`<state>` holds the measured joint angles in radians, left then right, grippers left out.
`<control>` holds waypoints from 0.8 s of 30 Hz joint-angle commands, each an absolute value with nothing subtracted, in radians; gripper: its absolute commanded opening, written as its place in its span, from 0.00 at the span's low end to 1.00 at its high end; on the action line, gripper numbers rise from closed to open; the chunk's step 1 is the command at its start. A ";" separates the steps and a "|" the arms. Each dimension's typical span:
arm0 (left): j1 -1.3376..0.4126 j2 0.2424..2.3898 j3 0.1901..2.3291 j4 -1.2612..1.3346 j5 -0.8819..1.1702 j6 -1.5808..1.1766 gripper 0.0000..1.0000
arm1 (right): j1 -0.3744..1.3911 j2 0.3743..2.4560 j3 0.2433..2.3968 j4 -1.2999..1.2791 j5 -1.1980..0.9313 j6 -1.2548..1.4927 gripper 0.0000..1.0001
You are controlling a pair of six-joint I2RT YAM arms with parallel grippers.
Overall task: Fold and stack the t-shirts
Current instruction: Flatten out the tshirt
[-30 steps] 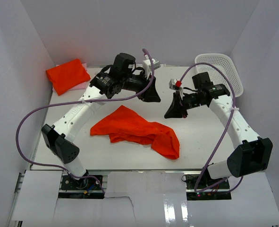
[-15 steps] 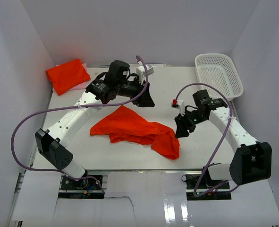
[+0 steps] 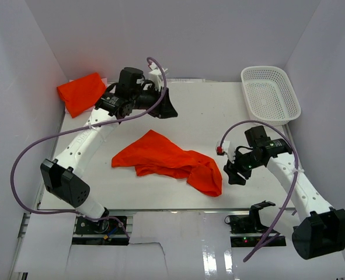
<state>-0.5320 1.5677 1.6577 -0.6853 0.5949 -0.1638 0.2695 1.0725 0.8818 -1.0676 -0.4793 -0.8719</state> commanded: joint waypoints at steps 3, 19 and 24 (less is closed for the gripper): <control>-0.419 1.560 1.638 -0.657 0.594 -0.239 0.46 | 0.314 1.003 0.821 -1.086 -0.469 -1.012 0.61; -0.413 1.603 1.609 -0.630 0.554 -0.268 0.47 | 0.584 0.894 0.681 -0.971 -0.325 -0.996 0.57; -0.413 1.609 1.600 -0.629 0.549 -0.264 0.47 | 0.615 0.928 0.663 -0.924 -0.319 -0.992 0.57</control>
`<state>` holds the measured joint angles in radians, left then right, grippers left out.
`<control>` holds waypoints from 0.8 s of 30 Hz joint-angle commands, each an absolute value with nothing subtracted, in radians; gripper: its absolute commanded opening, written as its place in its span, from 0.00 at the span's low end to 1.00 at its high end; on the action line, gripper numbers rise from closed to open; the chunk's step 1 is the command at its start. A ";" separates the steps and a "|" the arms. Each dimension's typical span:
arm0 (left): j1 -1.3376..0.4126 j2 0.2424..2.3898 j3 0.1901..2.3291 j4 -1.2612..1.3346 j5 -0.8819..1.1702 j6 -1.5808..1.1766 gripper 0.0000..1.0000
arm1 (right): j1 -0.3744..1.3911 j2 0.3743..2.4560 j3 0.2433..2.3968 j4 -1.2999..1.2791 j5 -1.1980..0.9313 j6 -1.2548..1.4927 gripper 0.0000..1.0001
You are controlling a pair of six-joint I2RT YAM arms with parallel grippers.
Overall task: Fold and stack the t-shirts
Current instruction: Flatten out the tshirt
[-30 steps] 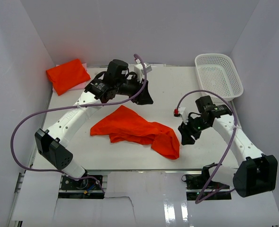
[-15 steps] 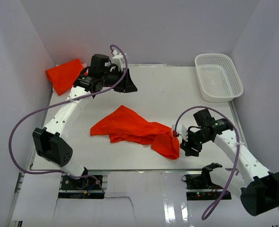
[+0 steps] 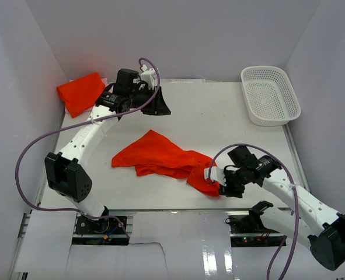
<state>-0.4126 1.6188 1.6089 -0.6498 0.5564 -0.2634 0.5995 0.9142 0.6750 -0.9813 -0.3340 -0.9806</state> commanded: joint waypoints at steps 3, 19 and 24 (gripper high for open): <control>-0.413 1.609 1.592 -0.627 0.537 -0.255 0.47 | 0.640 0.940 0.654 -0.884 -0.330 -0.985 0.56; -0.405 1.591 1.539 -0.607 0.506 -0.233 0.47 | 0.772 0.991 0.578 -0.733 -0.293 -0.951 0.56; -0.402 1.588 1.536 -0.607 0.509 -0.226 0.47 | 0.795 1.031 0.581 -0.703 -0.293 -0.927 0.55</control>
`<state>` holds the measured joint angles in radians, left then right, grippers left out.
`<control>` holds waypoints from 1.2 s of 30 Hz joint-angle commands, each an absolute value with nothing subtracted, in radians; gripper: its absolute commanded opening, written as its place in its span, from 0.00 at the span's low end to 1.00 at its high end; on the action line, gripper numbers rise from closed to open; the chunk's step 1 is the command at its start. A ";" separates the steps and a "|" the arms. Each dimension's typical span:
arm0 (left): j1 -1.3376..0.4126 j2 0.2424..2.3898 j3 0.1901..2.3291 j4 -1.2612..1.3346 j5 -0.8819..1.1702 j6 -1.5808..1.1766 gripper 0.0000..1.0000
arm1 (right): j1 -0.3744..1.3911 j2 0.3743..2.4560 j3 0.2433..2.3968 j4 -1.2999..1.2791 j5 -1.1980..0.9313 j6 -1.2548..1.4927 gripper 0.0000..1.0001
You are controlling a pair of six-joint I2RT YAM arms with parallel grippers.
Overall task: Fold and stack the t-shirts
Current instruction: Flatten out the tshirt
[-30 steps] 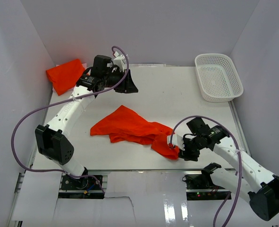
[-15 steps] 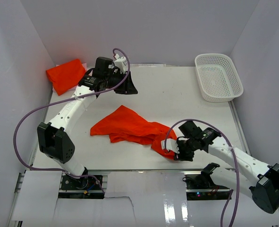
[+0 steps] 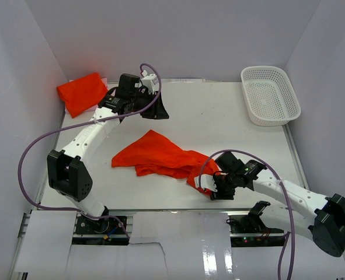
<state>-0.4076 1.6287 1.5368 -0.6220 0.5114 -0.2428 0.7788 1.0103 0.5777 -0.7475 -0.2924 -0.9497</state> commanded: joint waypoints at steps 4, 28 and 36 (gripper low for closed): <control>-0.396 1.583 1.534 -0.607 0.511 -0.222 0.47 | 0.818 1.057 0.575 -0.690 -0.278 -0.913 0.54; -0.319 1.482 1.422 -0.586 0.506 -0.238 0.47 | 0.821 1.189 1.011 -0.825 -0.299 -0.706 0.08; -0.314 1.336 1.315 -0.555 0.434 -0.206 0.47 | 0.687 1.298 1.268 -0.853 -0.377 -0.696 0.08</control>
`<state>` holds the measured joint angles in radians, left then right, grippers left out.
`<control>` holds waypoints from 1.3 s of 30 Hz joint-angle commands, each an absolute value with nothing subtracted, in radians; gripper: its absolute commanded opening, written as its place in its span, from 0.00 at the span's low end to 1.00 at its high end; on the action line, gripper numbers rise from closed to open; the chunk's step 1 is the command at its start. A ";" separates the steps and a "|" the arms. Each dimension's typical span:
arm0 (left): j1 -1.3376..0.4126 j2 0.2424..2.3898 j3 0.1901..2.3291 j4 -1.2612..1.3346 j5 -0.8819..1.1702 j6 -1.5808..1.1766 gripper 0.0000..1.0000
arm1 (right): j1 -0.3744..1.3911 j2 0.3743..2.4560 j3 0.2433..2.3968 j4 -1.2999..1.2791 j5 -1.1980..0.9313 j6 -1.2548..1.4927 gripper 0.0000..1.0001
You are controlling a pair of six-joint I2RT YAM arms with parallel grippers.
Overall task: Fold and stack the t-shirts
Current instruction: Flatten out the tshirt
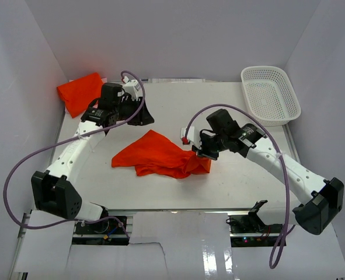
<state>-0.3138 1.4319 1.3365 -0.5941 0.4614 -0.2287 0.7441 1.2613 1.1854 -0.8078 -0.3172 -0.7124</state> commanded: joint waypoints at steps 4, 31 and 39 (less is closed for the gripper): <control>-0.314 1.283 1.279 -0.558 0.411 -0.177 0.47 | 0.565 1.348 1.380 -0.867 -0.442 -0.689 0.08; -0.333 1.356 1.089 -0.399 0.324 0.037 0.61 | 0.038 1.916 2.088 -0.775 -0.459 -0.314 0.08; -0.514 1.350 0.976 -0.408 -0.015 0.068 0.61 | 0.029 2.051 2.201 -0.769 -0.417 -0.307 0.08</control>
